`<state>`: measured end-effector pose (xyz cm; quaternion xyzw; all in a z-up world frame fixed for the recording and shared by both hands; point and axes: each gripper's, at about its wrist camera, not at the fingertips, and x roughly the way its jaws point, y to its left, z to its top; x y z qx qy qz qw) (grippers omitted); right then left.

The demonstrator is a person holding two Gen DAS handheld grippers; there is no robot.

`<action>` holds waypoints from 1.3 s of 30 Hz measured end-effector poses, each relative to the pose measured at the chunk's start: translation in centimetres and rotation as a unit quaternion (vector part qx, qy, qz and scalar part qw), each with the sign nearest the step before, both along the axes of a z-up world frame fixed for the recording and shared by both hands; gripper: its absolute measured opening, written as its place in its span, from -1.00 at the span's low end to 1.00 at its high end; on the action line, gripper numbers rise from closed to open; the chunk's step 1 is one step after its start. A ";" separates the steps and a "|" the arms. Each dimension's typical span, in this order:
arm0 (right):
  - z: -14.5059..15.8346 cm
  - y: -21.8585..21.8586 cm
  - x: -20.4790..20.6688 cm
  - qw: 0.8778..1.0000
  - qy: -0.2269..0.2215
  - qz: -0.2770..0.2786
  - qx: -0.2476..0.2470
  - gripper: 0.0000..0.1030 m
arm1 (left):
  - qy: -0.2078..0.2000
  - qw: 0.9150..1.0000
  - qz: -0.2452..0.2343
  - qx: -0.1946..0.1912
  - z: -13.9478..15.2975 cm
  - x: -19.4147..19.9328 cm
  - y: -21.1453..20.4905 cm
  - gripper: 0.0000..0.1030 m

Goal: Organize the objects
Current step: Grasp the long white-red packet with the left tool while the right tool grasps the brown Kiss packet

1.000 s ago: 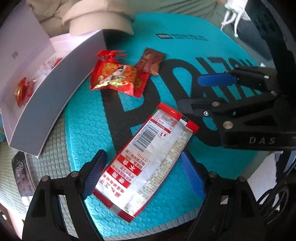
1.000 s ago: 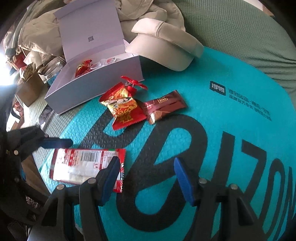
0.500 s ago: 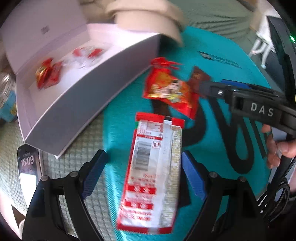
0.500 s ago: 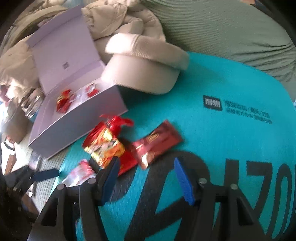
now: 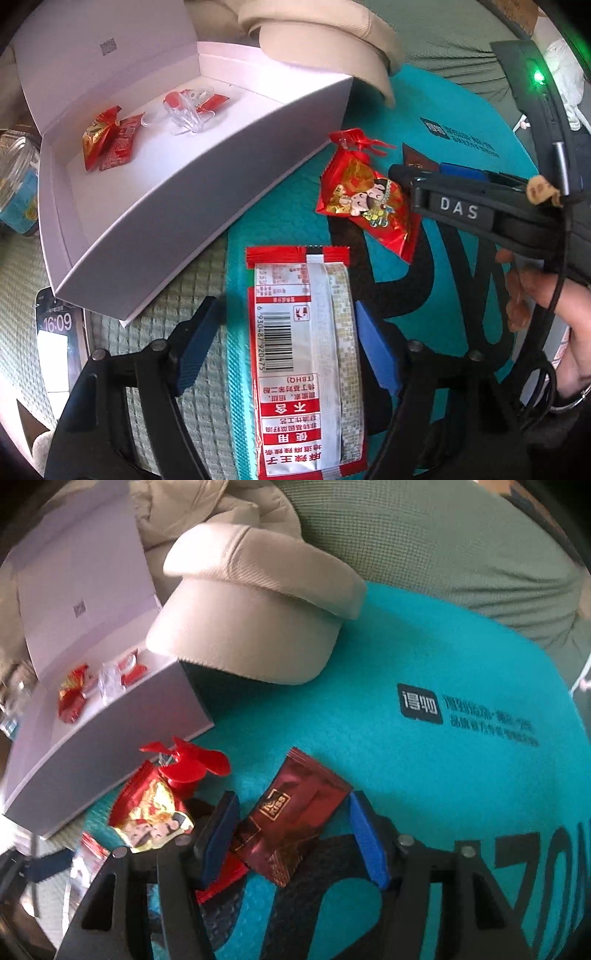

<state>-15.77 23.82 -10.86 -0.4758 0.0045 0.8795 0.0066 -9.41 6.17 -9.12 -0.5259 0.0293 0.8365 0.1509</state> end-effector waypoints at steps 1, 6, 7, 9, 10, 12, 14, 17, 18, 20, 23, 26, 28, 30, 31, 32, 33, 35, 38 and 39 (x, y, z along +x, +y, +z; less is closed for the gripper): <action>-0.1 -0.2 0.0 1.000 0.004 0.003 0.006 0.22 | 0.002 1.000 0.001 0.000 0.0 0.1 -0.1 0.39; 0.0 0.2 0.3 1.000 0.015 0.007 0.011 -0.24 | 0.005 1.000 0.004 0.001 0.1 0.2 -0.4 0.35; 0.0 0.4 0.4 1.000 0.015 0.008 0.011 -0.26 | 0.006 1.000 0.004 0.001 0.1 0.3 -0.5 0.34; 0.0 0.6 0.6 1.000 0.012 0.011 0.010 -0.26 | 0.006 1.000 0.005 0.002 0.2 0.4 -0.6 0.32; 0.2 0.8 0.9 1.000 0.011 0.013 0.009 -0.26 | 0.006 1.000 0.005 0.001 0.2 0.5 -0.6 0.32; 0.2 1.2 1.5 1.000 0.009 0.014 0.012 -0.26 | 0.008 1.000 0.005 -0.001 0.2 0.6 -0.6 0.30; 0.4 1.5 2.1 1.000 0.006 0.014 0.014 -0.26 | 0.010 1.000 0.004 -0.001 0.3 0.8 -0.6 0.28; 0.4 2.0 3.2 1.000 0.000 0.020 0.006 -0.26 | 0.013 1.000 0.003 -0.003 0.3 1.1 -0.8 0.28; 0.5 2.0 3.7 1.000 -0.003 0.024 0.006 -0.26 | 0.014 1.000 0.003 -0.002 0.3 1.3 -0.9 0.27; 0.5 2.1 4.6 0.999 -0.009 0.032 0.004 -0.26 | 0.013 1.000 0.005 -0.002 0.2 1.3 -0.6 0.26; 0.5 1.9 6.5 0.999 -0.018 0.038 -0.013 -0.26 | 0.013 1.000 0.006 -0.004 -0.9 1.2 0.0 0.26; 0.6 1.6 7.6 0.998 -0.025 0.051 -0.017 -0.26 | 0.013 1.000 0.006 -0.005 -1.0 1.7 -0.2 0.25; 0.6 1.3 8.4 0.998 -0.028 0.061 -0.020 -0.26 | 0.014 1.000 0.005 -0.005 -1.0 2.0 -0.3 0.25; 0.6 1.0 8.9 0.997 -0.030 0.067 -0.023 -0.26 | 0.013 1.000 0.003 -0.006 -1.0 2.5 -0.3 0.25; 0.6 0.8 9.2 0.997 -0.031 0.070 -0.025 -0.26 | 0.013 1.000 0.001 -0.006 -0.9 2.5 -0.2 0.25; 0.7 0.9 9.5 0.997 -0.032 0.071 -0.027 -0.26 | 0.012 1.000 0.001 -0.006 -0.9 2.9 -0.2 0.25; 0.7 0.8 9.7 0.996 -0.033 0.072 -0.028 -0.26 | 0.011 1.000 0.001 -0.005 -0.6 3.3 0.1 0.25; 0.9 0.8 10.3 0.996 -0.034 0.074 -0.033 -0.26 | 0.011 1.000 0.001 -0.002 -0.5 3.7 0.0 0.25; 1.1 0.5 11.1 0.996 -0.038 0.077 -0.039 -0.26 | 0.011 1.000 0.000 0.002 -0.7 4.3 -0.3 0.25; 1.1 0.5 11.0 0.995 -0.039 0.077 -0.040 -0.26 | 0.010 1.000 -0.001 0.003 -0.7 4.5 -0.3 0.25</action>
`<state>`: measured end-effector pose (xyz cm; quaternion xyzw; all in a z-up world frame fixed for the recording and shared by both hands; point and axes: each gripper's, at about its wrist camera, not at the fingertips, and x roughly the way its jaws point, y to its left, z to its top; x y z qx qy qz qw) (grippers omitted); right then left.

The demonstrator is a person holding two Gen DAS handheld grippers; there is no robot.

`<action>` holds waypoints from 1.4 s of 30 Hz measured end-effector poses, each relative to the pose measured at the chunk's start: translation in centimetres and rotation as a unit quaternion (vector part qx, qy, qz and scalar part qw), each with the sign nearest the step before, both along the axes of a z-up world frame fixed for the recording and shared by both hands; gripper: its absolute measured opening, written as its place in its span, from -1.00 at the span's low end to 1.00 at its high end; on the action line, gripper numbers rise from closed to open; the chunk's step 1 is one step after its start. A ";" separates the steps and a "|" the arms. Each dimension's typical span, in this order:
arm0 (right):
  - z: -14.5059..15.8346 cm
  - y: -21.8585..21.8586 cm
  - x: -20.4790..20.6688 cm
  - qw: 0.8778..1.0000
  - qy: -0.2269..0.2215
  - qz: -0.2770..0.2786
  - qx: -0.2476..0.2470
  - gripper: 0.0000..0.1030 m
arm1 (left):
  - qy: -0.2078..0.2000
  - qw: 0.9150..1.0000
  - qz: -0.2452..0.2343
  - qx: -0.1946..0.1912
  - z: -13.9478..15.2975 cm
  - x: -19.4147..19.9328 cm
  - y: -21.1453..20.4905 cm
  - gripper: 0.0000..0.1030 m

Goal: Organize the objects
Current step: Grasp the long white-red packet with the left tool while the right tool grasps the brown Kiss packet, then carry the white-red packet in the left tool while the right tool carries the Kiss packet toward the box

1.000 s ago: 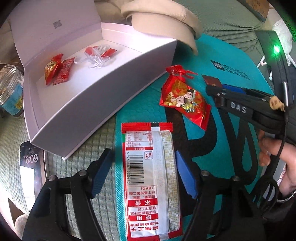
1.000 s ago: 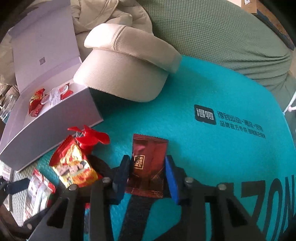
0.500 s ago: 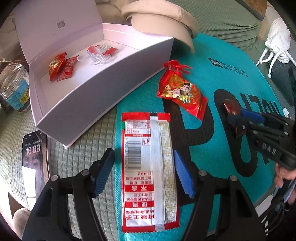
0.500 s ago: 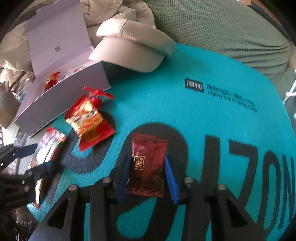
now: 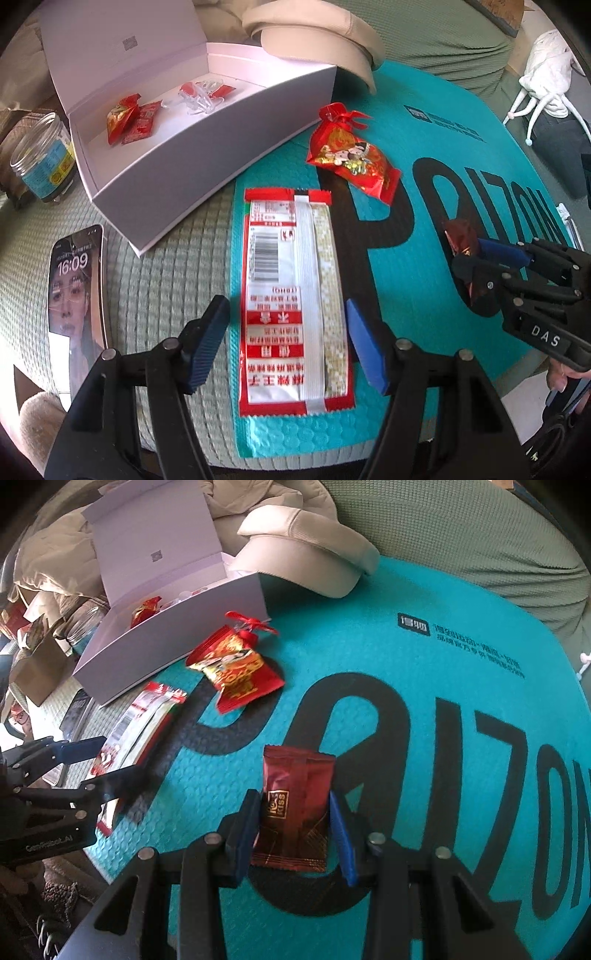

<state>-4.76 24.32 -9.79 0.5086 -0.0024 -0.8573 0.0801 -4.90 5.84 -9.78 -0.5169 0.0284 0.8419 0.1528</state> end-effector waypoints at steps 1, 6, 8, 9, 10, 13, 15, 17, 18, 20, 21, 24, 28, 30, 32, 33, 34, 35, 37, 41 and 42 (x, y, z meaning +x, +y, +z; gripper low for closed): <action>0.0 -0.1 0.3 1.000 -0.001 0.003 -0.003 -0.25 | 0.000 1.000 -0.001 0.001 0.0 0.0 -0.2 0.25; 0.0 -0.9 1.4 1.000 -0.002 0.015 -0.005 -0.25 | -0.002 1.000 0.003 0.006 0.6 1.1 -1.3 0.29; 0.0 -0.8 1.6 1.000 -0.003 0.015 -0.006 -0.21 | -0.004 1.000 0.006 0.006 0.5 0.9 -1.4 0.35; 0.0 -0.7 1.7 1.000 -0.003 0.013 -0.007 -0.20 | -0.004 1.000 0.008 0.005 0.5 0.9 -1.4 0.40; 0.0 -0.6 1.9 1.000 -0.003 0.009 -0.009 -0.17 | -0.005 1.000 0.009 0.005 0.5 0.7 -1.3 0.43; -0.1 -0.2 2.2 1.000 0.000 0.002 -0.017 -0.04 | 0.001 1.000 0.009 0.003 0.3 0.4 -1.1 0.51; -0.1 -0.2 2.5 1.000 0.007 0.003 -0.018 0.00 | 0.008 1.000 0.006 0.003 0.2 0.3 -1.0 0.53; -0.2 -0.4 2.6 1.000 0.011 0.005 -0.016 0.02 | 0.012 1.000 0.003 0.005 0.1 0.2 -1.1 0.53; -0.2 -0.4 2.6 1.000 0.013 0.005 -0.016 0.02 | 0.014 1.000 0.001 0.007 0.0 0.2 -1.1 0.53; -0.2 -0.4 2.7 1.000 0.014 0.005 -0.014 0.03 | 0.019 1.000 -0.004 0.004 0.1 0.2 -1.0 0.53; -0.3 -0.4 2.7 1.000 0.016 0.005 -0.013 0.03 | 0.021 1.000 -0.008 0.002 0.1 0.3 -0.9 0.49; -0.4 -0.9 2.7 1.000 0.020 0.010 0.003 0.02 | 0.031 0.999 -0.018 -0.003 0.3 0.1 -0.5 0.24; -0.4 -0.8 2.9 0.999 0.026 0.009 0.020 -0.28 | 0.040 0.999 -0.010 -0.017 0.6 -0.1 -0.5 0.00; -0.5 -0.5 3.0 0.999 0.027 0.007 0.015 -0.33 | 0.038 0.999 -0.007 -0.014 0.7 -0.3 -0.8 -0.06; -0.5 -0.5 3.0 0.999 0.029 0.008 0.015 -0.34 | 0.038 0.999 -0.005 -0.015 0.7 -0.3 -0.6 -0.08; -0.5 -0.6 3.0 0.999 0.029 0.009 0.015 -0.34 | 0.039 0.999 -0.004 -0.017 0.8 -0.1 -0.7 -0.09; -0.4 -0.5 3.0 0.999 0.030 0.010 0.013 -0.34 | 0.039 0.999 -0.003 -0.017 0.9 0.1 -0.8 -0.09; -0.4 -0.4 3.0 0.999 0.031 0.008 0.009 -0.34 | 0.038 0.999 -0.002 -0.017 1.0 0.1 -0.8 -0.10; -0.3 -0.3 3.0 1.000 0.030 0.007 0.004 -0.34 | 0.038 0.999 -0.002 -0.019 1.2 0.4 -0.9 -0.11; 0.2 -0.5 3.0 0.999 0.034 0.014 -0.002 -0.34 | 0.044 0.999 -0.003 -0.020 1.8 0.8 -0.9 -0.11; 0.4 -0.6 2.9 0.999 0.035 0.017 -0.004 -0.34 | 0.046 0.999 -0.004 -0.021 2.0 0.9 -0.9 -0.11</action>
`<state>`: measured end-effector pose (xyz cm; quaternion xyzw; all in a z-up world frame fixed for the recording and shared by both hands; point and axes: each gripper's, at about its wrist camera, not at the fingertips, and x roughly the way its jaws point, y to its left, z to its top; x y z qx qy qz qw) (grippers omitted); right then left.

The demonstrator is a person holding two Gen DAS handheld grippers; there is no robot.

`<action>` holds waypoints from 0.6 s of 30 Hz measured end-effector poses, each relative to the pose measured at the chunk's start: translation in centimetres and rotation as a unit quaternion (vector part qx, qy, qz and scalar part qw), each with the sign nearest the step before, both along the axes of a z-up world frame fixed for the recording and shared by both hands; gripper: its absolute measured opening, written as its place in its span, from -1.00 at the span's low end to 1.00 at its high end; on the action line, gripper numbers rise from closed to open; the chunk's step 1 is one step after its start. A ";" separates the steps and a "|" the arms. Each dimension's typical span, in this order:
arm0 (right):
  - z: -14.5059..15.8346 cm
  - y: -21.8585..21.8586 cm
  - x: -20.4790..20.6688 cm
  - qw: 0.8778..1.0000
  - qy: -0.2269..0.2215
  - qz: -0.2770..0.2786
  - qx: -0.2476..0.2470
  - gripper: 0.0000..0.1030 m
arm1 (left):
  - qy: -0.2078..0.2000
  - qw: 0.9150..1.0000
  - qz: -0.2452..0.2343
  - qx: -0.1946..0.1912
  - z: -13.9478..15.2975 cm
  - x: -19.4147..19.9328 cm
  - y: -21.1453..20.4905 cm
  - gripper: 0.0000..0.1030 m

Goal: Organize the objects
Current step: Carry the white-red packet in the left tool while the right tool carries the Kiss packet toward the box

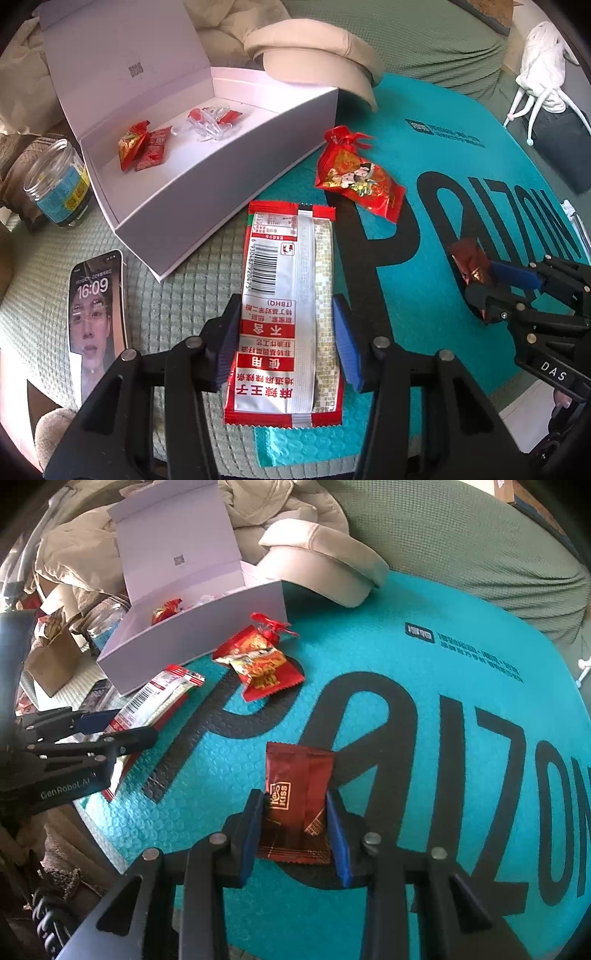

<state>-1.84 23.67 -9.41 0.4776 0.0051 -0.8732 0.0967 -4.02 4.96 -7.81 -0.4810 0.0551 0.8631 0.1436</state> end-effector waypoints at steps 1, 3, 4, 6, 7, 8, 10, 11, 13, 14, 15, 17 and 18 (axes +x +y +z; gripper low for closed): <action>0.2 -0.2 0.0 1.000 0.001 0.003 -0.001 -0.34 | 0.001 1.000 0.000 0.000 0.1 0.1 -0.1 -0.11; 0.4 -0.4 -0.1 1.000 0.003 0.010 -0.002 -0.34 | 0.002 1.000 0.002 0.000 0.4 0.3 -0.2 -0.11; 0.6 -0.6 -0.2 1.000 0.003 0.014 -0.002 -0.34 | 0.003 1.000 0.004 0.000 0.5 0.4 -0.4 -0.11; 0.7 -0.9 -0.3 1.000 0.003 0.020 -0.004 -0.34 | 0.004 1.000 0.007 -0.001 0.8 0.6 -0.7 -0.11; 0.8 -1.1 -0.4 1.000 0.003 0.024 -0.006 -0.34 | 0.005 1.000 0.009 -0.001 1.0 0.7 -0.9 -0.11; 1.0 -1.3 -0.4 1.000 0.005 0.028 -0.008 -0.34 | 0.007 1.000 0.012 -0.002 1.1 0.8 -1.1 -0.11; 1.2 -1.9 -0.4 0.999 0.007 0.040 -0.009 -0.34 | 0.010 1.000 0.018 -0.005 1.5 1.1 -1.4 -0.11; 1.4 -2.2 -0.3 0.999 0.009 0.044 -0.010 -0.34 | 0.011 1.000 0.021 -0.006 1.6 1.2 -1.7 -0.11; 1.6 -2.8 -0.3 0.998 0.012 0.057 -0.011 -0.34 | 0.011 1.000 0.026 -0.006 1.8 1.5 -2.2 -0.11; 1.7 -3.2 -0.3 0.998 0.013 0.062 -0.012 -0.34 | 0.012 0.999 0.030 -0.007 1.9 1.7 -2.5 -0.11; 1.9 -3.5 -0.3 0.998 0.013 0.068 -0.013 -0.34 | 0.012 0.999 0.035 -0.007 1.9 1.8 -2.9 -0.11; 2.1 -4.3 -0.4 0.996 0.015 0.084 -0.014 -0.34 | 0.013 0.999 0.045 -0.010 2.1 2.2 -3.5 -0.11; 2.1 -4.8 -0.4 0.996 0.016 0.091 -0.014 -0.34 | 0.013 0.999 0.050 -0.012 2.1 2.5 -3.8 -0.11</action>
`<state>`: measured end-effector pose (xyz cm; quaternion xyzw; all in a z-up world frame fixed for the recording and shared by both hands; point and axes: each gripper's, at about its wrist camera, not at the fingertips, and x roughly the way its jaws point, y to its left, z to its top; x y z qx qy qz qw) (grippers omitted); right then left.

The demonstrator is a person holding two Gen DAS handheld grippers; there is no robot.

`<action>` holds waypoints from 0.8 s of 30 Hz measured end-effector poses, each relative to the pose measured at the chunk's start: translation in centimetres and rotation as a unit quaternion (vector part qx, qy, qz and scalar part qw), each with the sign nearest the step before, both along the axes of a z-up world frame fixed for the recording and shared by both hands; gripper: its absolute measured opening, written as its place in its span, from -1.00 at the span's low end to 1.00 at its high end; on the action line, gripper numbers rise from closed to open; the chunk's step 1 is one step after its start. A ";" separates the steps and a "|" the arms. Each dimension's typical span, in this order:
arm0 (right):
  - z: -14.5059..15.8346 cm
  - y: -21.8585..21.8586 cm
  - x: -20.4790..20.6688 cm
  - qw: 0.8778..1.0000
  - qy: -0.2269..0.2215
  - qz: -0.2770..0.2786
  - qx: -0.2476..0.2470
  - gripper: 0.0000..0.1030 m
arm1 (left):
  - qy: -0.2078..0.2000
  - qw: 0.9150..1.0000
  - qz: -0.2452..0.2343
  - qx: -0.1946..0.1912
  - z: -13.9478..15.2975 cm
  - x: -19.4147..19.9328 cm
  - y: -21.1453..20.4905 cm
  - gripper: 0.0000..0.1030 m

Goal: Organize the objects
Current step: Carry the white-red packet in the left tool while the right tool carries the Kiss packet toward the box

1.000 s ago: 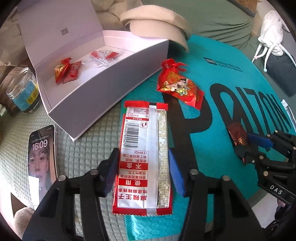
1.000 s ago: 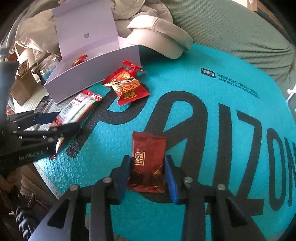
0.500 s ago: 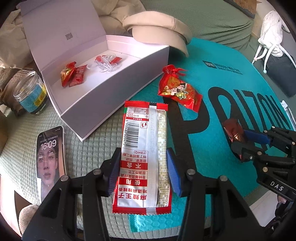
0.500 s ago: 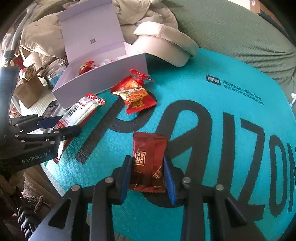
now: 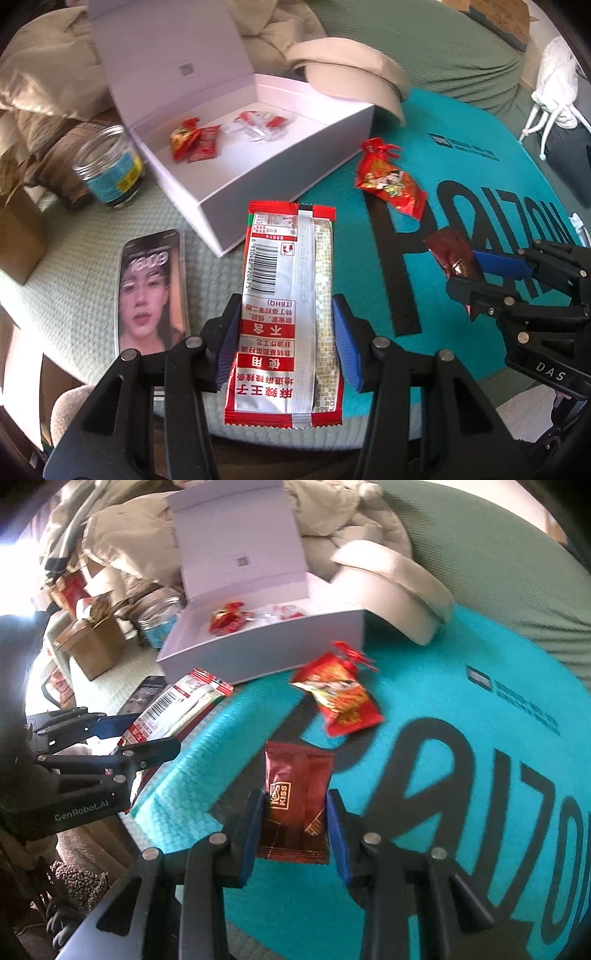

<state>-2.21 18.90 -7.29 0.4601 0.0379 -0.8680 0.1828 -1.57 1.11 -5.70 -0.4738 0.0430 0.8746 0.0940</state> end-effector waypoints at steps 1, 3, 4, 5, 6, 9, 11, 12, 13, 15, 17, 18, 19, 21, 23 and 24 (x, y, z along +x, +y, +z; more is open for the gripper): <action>0.1 -0.6 0.0 1.000 0.001 0.010 0.000 -0.34 | 0.000 1.000 0.005 -0.002 0.1 0.2 -0.3 -0.11; 0.2 -1.5 0.0 1.000 0.002 0.027 -0.002 -0.34 | 0.000 1.000 0.017 -0.005 0.2 0.6 -1.1 -0.11; 0.3 -2.1 -0.1 0.999 0.003 0.037 -0.003 -0.34 | 0.000 1.000 0.023 -0.007 0.2 0.8 -1.5 -0.11; 0.4 -2.6 0.0 0.999 0.003 0.047 -0.004 -0.34 | -0.001 0.999 0.031 -0.008 0.2 1.0 -1.9 -0.11; 0.5 -3.0 0.0 0.998 0.004 0.054 -0.005 -0.34 | -0.001 0.999 0.040 -0.009 0.3 1.2 -2.3 -0.11; 0.6 -4.3 0.0 0.997 0.006 0.080 -0.008 -0.34 | -0.002 0.998 0.060 -0.011 0.3 1.8 -3.4 -0.11; 0.8 -5.1 0.1 0.995 0.008 0.096 -0.009 -0.34 | -0.003 0.997 0.071 -0.012 0.4 2.3 -4.0 -0.11; 0.8 -5.5 0.1 0.995 0.009 0.103 -0.010 -0.34 | -0.002 0.997 0.077 -0.013 0.4 2.5 -4.3 -0.11; 0.9 -5.9 0.2 0.994 0.010 0.111 -0.010 -0.34 | -0.002 0.997 0.080 -0.014 0.5 2.7 -4.5 -0.11; 1.1 -6.6 0.4 0.992 0.011 0.125 -0.012 -0.34 | 0.000 0.996 0.088 -0.017 0.7 3.1 -4.8 -0.11; 1.3 -7.1 0.5 0.991 0.013 0.134 -0.014 -0.34 | 0.003 0.996 0.091 -0.018 1.0 3.3 -5.0 -0.11; 1.4 -7.2 0.6 0.990 0.015 0.138 -0.014 -0.34 | 0.004 0.996 0.092 -0.019 1.1 3.4 -5.0 -0.11; 1.5 -7.5 0.7 0.989 0.017 0.143 -0.014 -0.34 | 0.005 0.996 0.092 -0.017 1.3 3.5 -5.1 -0.11; 1.8 -7.9 0.8 0.988 0.021 0.150 -0.013 -0.34 | 0.010 0.996 0.090 -0.015 1.7 3.4 -5.0 -0.11; 2.1 -8.2 0.9 0.987 0.026 0.156 -0.011 -0.34 | 0.014 0.996 0.086 -0.016 2.0 3.2 -4.8 -0.11; 2.3 -8.3 0.9 0.987 0.027 0.157 -0.011 -0.34 | 0.016 0.996 0.083 -0.016 2.2 3.1 -4.8 -0.11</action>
